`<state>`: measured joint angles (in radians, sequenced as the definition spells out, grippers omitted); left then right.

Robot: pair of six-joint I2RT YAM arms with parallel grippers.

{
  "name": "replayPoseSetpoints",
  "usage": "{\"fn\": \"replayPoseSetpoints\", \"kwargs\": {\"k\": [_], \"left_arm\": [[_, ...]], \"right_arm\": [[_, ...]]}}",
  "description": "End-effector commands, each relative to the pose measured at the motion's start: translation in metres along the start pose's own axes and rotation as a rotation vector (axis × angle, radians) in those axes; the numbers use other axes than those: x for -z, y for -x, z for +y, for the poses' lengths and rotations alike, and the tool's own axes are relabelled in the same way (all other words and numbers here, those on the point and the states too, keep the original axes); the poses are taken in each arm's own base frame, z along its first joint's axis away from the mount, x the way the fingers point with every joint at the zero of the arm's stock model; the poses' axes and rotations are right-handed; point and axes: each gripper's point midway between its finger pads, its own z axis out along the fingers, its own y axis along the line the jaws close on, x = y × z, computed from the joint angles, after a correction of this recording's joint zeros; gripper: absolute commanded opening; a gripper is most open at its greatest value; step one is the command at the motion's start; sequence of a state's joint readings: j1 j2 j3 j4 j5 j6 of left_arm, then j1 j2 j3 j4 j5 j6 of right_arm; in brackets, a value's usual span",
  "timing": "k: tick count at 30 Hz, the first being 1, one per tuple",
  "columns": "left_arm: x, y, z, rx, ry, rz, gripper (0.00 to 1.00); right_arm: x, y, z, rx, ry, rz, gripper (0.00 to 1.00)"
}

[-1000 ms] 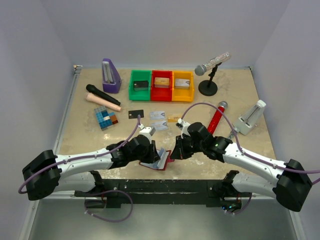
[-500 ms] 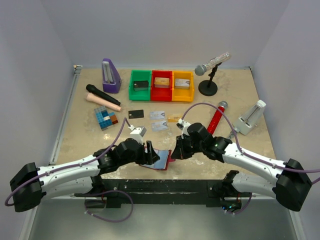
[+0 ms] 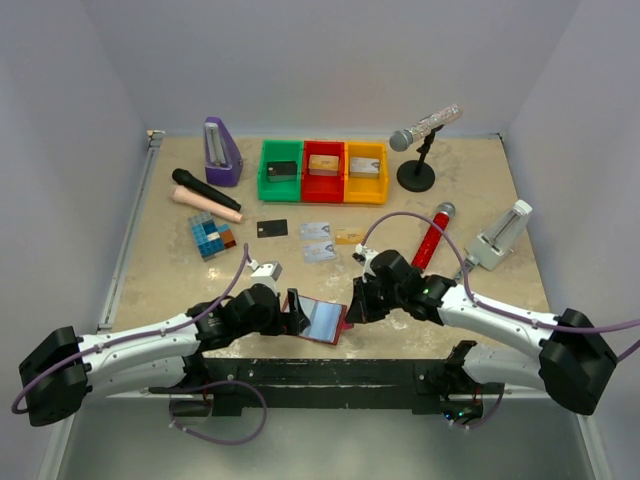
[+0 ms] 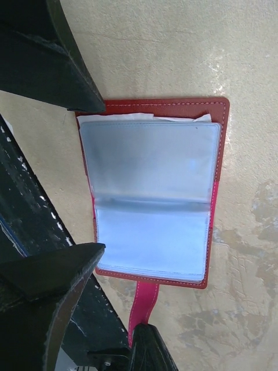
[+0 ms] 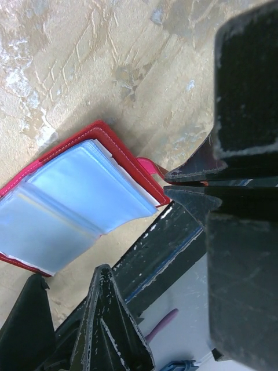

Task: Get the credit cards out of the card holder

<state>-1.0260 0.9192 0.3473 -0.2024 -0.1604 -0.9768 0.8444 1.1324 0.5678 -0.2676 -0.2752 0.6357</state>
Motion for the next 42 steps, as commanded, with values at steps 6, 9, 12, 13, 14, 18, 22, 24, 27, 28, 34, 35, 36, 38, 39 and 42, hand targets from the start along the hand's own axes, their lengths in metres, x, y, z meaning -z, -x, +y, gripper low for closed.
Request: {"fn": "replayPoseSetpoints", "kwargs": {"k": [6,9,12,13,14,18,22,24,27,28,34,35,36,38,39,42], "left_arm": [[-0.007,0.002,-0.007,-0.007,-0.028,-0.005,0.91],[-0.009,-0.001,-0.009,-0.005,-0.046,0.002,0.88],[-0.010,-0.003,-0.011,-0.008,-0.059,0.014,0.85],[-0.011,-0.004,-0.013,-0.007,-0.071,0.015,0.84],[-0.011,-0.004,-0.014,-0.006,-0.083,0.015,0.82],[-0.009,0.001,-0.029,-0.010,-0.160,-0.004,0.76],[-0.007,0.002,-0.038,-0.020,-0.201,-0.006,0.74],[-0.006,0.004,-0.041,-0.020,-0.220,-0.017,0.74],[-0.002,0.008,-0.045,-0.022,-0.249,-0.037,0.75],[0.000,0.009,-0.048,-0.021,-0.262,-0.043,0.76],[0.010,0.015,-0.070,-0.051,-0.370,-0.059,0.82],[0.011,0.016,-0.073,-0.056,-0.384,-0.058,0.83],[0.012,0.017,-0.077,-0.062,-0.392,-0.056,0.83],[0.013,0.016,-0.082,-0.075,-0.409,-0.045,0.84],[0.012,0.016,-0.084,-0.082,-0.413,-0.039,0.84],[0.011,0.014,-0.092,-0.099,-0.432,-0.014,0.84]], "right_arm": [[-0.002,0.008,0.004,0.013,0.013,-0.033,0.00],[-0.003,0.007,0.004,0.013,0.014,-0.026,0.00],[-0.004,0.007,0.005,0.012,0.019,-0.025,0.00],[-0.005,0.007,0.004,0.012,0.018,-0.023,0.00],[-0.005,0.006,0.004,0.011,0.016,-0.019,0.00],[-0.006,0.006,0.004,0.013,0.020,-0.018,0.00],[-0.007,0.005,0.004,0.012,0.020,-0.014,0.00],[-0.007,0.005,0.004,0.012,0.021,-0.015,0.00],[-0.006,0.006,0.004,0.014,0.021,-0.017,0.00],[-0.006,0.006,0.004,0.014,0.021,-0.017,0.00],[-0.006,0.005,0.004,0.014,0.019,-0.017,0.00],[-0.006,0.006,0.004,0.014,0.020,-0.018,0.00],[-0.007,0.005,0.003,0.013,0.018,-0.016,0.00],[-0.007,0.005,0.003,0.013,0.016,-0.016,0.00],[-0.007,0.005,0.002,0.014,0.014,-0.015,0.00],[-0.008,0.006,0.000,0.012,0.006,-0.016,0.00]]}}
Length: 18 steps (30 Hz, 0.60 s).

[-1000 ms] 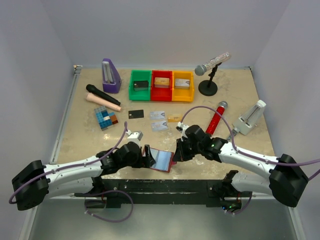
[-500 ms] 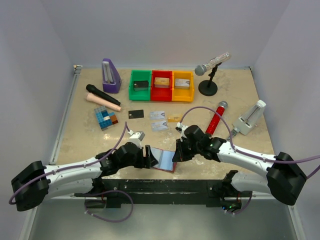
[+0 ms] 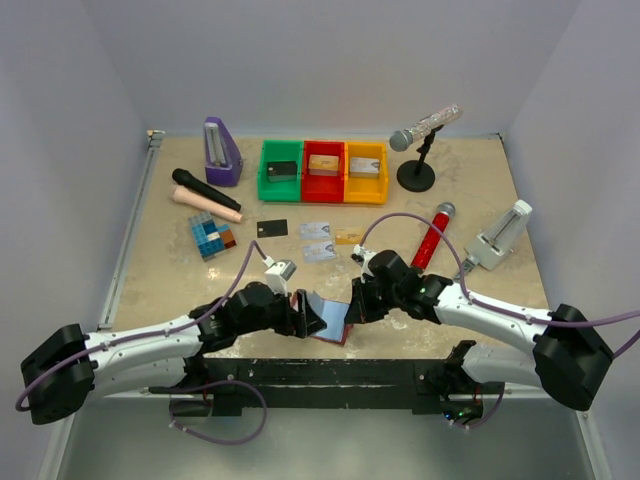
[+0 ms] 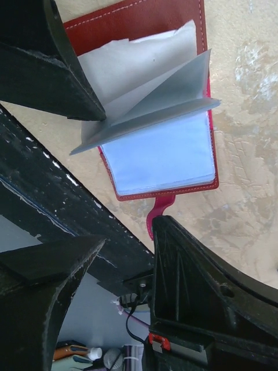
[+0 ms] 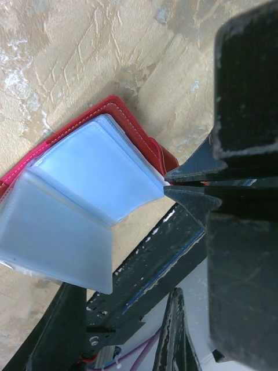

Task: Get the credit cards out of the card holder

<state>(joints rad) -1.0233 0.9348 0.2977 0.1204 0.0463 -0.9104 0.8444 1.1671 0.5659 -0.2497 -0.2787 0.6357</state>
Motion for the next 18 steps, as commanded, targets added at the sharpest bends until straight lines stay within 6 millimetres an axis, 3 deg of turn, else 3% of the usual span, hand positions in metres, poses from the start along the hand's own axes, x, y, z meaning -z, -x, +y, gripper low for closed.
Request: {"fn": "replayPoseSetpoints", "kwargs": {"k": [1,9,18], "left_arm": [[-0.004,0.012,-0.034,-0.057,-0.112,0.000,0.84],[-0.012,0.012,-0.045,-0.084,-0.126,0.033,0.84],[0.003,0.023,-0.010,-0.020,0.024,-0.084,0.84]], "right_arm": [[-0.002,0.008,0.004,0.016,0.010,-0.035,0.00],[-0.005,0.007,-0.009,-0.011,-0.028,-0.035,0.00],[-0.007,0.005,-0.021,-0.026,-0.054,-0.022,0.00]]}}
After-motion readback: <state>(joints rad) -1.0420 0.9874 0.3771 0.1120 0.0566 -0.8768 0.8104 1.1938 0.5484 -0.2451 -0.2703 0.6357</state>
